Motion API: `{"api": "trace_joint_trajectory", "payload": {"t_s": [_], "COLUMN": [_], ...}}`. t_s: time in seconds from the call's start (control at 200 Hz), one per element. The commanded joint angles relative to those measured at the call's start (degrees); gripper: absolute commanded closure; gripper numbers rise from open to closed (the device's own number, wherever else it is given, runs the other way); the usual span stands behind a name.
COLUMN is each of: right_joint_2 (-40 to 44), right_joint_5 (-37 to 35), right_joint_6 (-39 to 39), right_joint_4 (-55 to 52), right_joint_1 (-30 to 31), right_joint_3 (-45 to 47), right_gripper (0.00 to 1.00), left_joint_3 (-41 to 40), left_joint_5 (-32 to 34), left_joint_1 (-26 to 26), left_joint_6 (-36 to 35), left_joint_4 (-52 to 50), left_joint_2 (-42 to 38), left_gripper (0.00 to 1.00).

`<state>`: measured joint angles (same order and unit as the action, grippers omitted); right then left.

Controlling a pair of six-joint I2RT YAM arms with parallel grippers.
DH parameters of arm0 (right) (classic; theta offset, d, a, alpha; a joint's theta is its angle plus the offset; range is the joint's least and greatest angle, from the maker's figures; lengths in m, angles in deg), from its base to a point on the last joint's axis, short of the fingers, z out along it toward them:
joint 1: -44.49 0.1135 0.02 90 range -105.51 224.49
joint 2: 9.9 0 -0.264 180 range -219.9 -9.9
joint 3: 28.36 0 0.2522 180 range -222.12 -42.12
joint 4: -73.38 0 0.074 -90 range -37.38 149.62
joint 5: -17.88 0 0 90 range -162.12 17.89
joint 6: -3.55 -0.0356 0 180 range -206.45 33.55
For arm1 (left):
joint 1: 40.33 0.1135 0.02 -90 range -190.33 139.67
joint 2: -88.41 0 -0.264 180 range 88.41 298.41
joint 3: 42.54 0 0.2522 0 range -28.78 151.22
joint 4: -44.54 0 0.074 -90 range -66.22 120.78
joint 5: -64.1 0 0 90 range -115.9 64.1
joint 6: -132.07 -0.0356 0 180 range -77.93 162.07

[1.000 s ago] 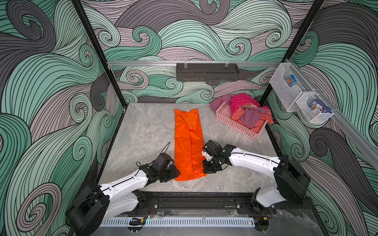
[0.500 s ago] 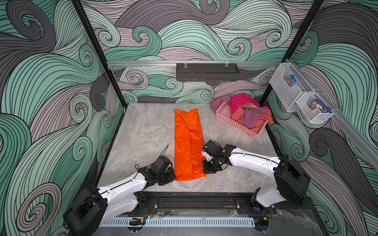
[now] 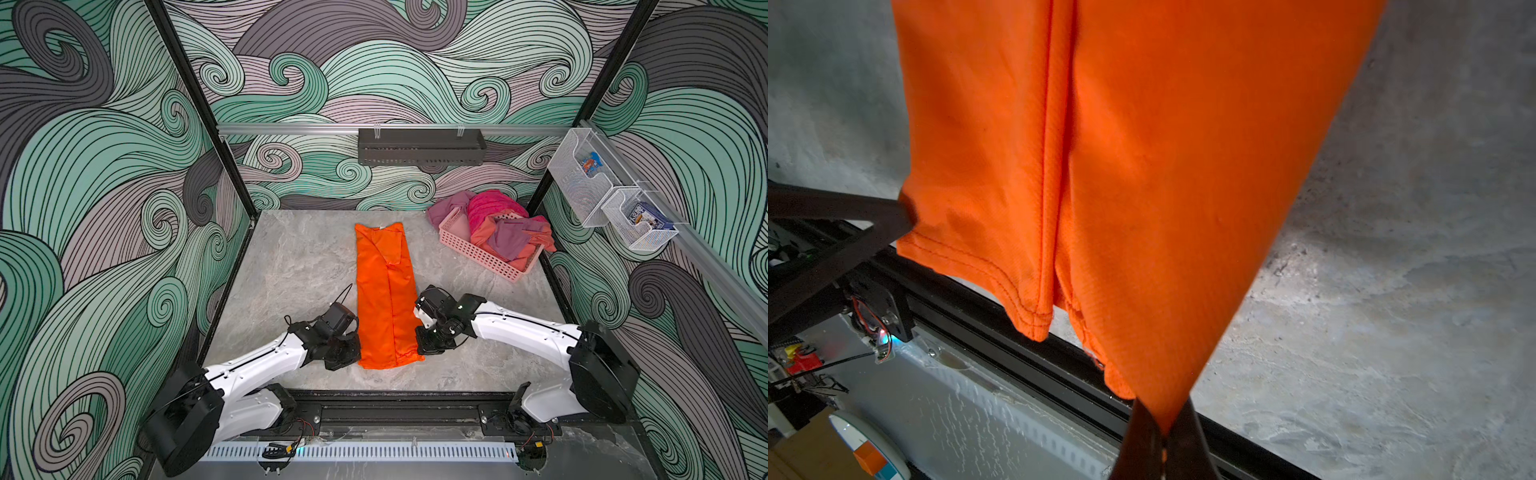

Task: Fold and stack t-shirts
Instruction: Fold the T-shirt.

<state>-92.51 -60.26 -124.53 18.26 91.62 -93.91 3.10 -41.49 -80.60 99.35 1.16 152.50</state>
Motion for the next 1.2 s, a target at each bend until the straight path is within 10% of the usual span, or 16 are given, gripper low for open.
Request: {"api": "trace_joint_trajectory", "payload": {"t_s": [0.0, 0.615, 1.196], "right_joint_2": [3.2, 5.3, -23.8], "right_joint_5": [-1.0, 2.0, 12.3], "right_joint_6": [-1.2, -0.6, 9.9], "right_joint_4": [-3.5, -9.3, -10.5], "right_joint_1": [-0.7, -8.8, -21.0], "right_joint_3": [-1.0, -8.9, -36.1], "right_gripper": [1.0, 1.0, 1.0], "left_joint_3": [5.4, 23.0, 59.2], "left_joint_5": [-1.1, -4.7, -13.9], "left_joint_1": [0.0, 12.7, 25.0], "left_joint_6": [-2.2, -12.1, -24.7], "left_joint_4": [-13.1, -20.3, -26.2], "left_joint_2": [-1.6, 9.2, 44.8], "left_gripper": [1.0, 1.0, 1.0]}}
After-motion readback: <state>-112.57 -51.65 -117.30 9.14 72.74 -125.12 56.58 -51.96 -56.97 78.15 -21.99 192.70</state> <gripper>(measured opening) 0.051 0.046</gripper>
